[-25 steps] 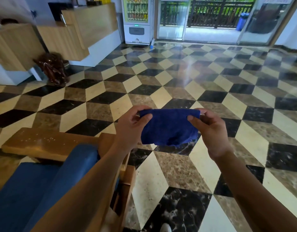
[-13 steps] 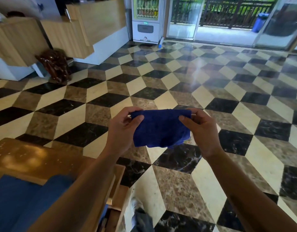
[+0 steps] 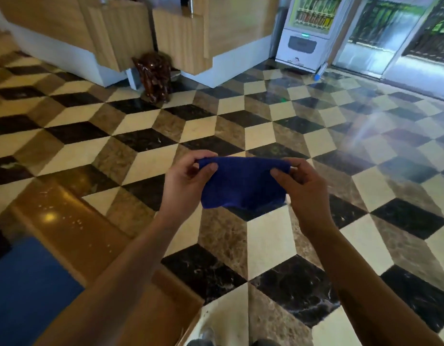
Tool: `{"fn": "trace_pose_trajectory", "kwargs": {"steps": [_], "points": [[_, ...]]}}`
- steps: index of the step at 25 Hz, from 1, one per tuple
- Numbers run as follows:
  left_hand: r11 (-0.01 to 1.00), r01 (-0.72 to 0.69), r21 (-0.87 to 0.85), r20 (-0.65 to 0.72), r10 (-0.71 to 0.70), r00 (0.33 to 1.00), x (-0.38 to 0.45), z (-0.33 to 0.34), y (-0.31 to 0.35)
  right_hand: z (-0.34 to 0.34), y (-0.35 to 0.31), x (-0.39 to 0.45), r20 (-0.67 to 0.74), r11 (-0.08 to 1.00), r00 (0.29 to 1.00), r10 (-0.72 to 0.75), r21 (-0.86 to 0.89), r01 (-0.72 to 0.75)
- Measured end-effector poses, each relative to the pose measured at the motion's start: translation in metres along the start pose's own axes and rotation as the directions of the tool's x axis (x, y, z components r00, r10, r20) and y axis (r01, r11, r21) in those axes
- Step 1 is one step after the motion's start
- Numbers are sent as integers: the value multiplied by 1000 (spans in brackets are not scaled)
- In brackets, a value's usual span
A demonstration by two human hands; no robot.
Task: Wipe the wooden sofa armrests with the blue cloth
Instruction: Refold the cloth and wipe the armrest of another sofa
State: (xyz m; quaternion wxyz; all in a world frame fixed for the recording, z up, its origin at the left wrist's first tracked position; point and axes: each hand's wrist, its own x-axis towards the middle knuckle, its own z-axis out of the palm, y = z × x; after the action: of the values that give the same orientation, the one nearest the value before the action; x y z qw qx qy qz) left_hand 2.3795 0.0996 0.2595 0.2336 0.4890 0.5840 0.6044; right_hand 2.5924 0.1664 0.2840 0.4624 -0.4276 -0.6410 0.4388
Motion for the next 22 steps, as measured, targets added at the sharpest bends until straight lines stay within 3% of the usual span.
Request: {"fn": "trace_pose_trajectory", "kwargs": {"steps": [2, 5, 8, 14, 22], "points": [[998, 63, -31, -73, -65, 995, 9, -19, -3, 25, 1, 29, 111, 999, 993, -43, -9, 44], [999, 51, -3, -251, -50, 967, 16, -49, -6, 74, 7, 72, 291, 997, 954, -70, -3, 74], [993, 109, 55, -461, -71, 884, 11, -78, -15, 131, 13, 100, 445, 992, 890, -100, 115, 54], [961, 214, 177, -753, -8, 658, -11, -99, -17, 193, 4, 128, 743, 963, 633, -216, 268, 14], [905, 390, 170, -930, 16, 368, -40, -76, -17, 242, 19, 136, 905, 951, 329, -271, 305, -55]]}}
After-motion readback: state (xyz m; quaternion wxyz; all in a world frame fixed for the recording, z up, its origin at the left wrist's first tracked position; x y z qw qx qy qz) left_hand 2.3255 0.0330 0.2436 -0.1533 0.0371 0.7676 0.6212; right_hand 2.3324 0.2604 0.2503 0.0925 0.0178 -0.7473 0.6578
